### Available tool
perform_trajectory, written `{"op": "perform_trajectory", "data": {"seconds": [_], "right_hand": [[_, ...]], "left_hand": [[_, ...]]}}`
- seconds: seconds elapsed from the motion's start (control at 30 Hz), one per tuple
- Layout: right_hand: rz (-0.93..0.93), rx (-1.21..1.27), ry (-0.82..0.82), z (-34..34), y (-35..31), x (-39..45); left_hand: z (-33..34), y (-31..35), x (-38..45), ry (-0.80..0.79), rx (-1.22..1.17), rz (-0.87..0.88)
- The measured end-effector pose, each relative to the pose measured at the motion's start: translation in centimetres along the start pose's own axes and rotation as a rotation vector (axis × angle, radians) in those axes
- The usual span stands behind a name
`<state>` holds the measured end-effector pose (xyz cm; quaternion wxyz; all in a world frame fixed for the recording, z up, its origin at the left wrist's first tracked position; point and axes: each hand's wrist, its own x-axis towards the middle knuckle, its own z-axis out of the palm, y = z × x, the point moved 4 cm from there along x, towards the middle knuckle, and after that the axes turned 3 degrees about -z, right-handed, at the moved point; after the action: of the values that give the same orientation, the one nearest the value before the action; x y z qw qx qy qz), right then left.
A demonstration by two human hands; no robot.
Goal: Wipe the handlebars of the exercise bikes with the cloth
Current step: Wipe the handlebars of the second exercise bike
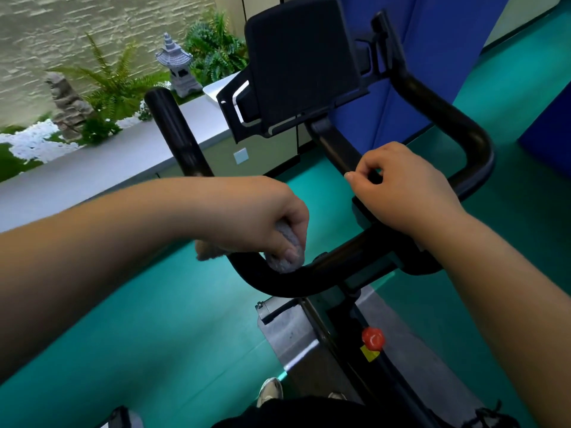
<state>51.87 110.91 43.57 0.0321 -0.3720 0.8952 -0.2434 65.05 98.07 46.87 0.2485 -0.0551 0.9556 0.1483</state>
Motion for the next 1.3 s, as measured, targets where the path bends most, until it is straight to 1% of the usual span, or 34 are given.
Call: {"op": "perform_trajectory", "data": {"seconds": [0.07,0.17,0.23,0.3,0.33,0.37,0.43,0.5,0.57,0.63,0.7,0.77,0.83,0.93,1.0,1.07,1.13,1.17,1.23,1.3], "right_hand": [[-0.009,-0.011,0.008,0.0,0.0,0.0],[-0.031,-0.007,0.037,0.2,0.2,-0.1],[-0.101,0.11,0.134,-0.2,0.0,-0.9],[-0.22,0.292,0.264,-0.9,-0.8,-2.5],[-0.28,0.381,0.291,-1.1,-1.2,-3.5],[-0.335,0.456,0.281,-1.1,-1.7,-4.4],[-0.413,0.544,0.156,-0.6,-3.0,-5.9],[-0.439,0.583,-0.037,0.2,-3.9,-6.9],[-0.416,0.643,-0.188,1.0,-4.4,-7.4],[-0.379,0.732,-0.222,1.5,-4.6,-7.9],[-0.325,0.825,-0.196,1.8,-4.7,-8.5],[-0.253,0.943,-0.162,2.1,-4.7,-9.6],[-0.167,1.04,-0.13,2.7,-4.6,-11.1],[-0.018,1.097,-0.081,3.8,-4.0,-13.2],[0.061,1.156,-0.047,4.2,-3.4,-14.2],[0.159,1.274,-0.023,4.6,-2.7,-14.9],[0.262,1.362,-0.016,5.3,-1.9,-15.5],[0.308,1.361,-0.015,5.8,-1.5,-15.8],[0.414,1.275,-0.007,7.1,-0.6,-16.2],[0.489,1.171,0.062,8.0,0.4,-16.2]], "left_hand": [[0.6,-0.1,-1.1,0.166,-0.108,-0.06],[2.4,0.5,-2.8,0.418,-0.208,-0.114],[3.4,0.9,-4.1,0.596,-0.38,-0.155],[4.3,1.4,-5.2,0.757,-0.589,-0.19],[4.7,1.6,-5.6,0.824,-0.675,-0.205],[5.2,1.9,-5.9,0.887,-0.74,-0.217],[5.8,2.3,-6.4,0.992,-0.83,-0.236],[6.4,2.7,-6.7,1.038,-0.934,-0.243],[7.2,3.0,-6.7,1.034,-1.044,-0.239],[8.0,3.2,-6.8,1.007,-1.152,-0.213],[8.6,3.4,-6.9,0.969,-1.267,-0.148],[9.1,3.4,-7.1,0.927,-1.317,-0.104],[9.3,3.4,-7.3,0.88,-1.262,-0.073],[8.6,3.4,-7.6,0.827,-1.009,-0.012],[8.1,3.0,-7.6,0.858,-0.831,-0.008],[7.5,2.2,-7.5,0.934,-0.619,-0.052],[7.0,1.7,-7.2,0.97,-0.399,-0.083],[6.9,1.5,-6.9,0.972,-0.32,-0.077],[6.8,1.4,-6.4,0.951,-0.239,-0.044],[6.8,1.4,-5.9,0.922,-0.209,-0.026]]}}
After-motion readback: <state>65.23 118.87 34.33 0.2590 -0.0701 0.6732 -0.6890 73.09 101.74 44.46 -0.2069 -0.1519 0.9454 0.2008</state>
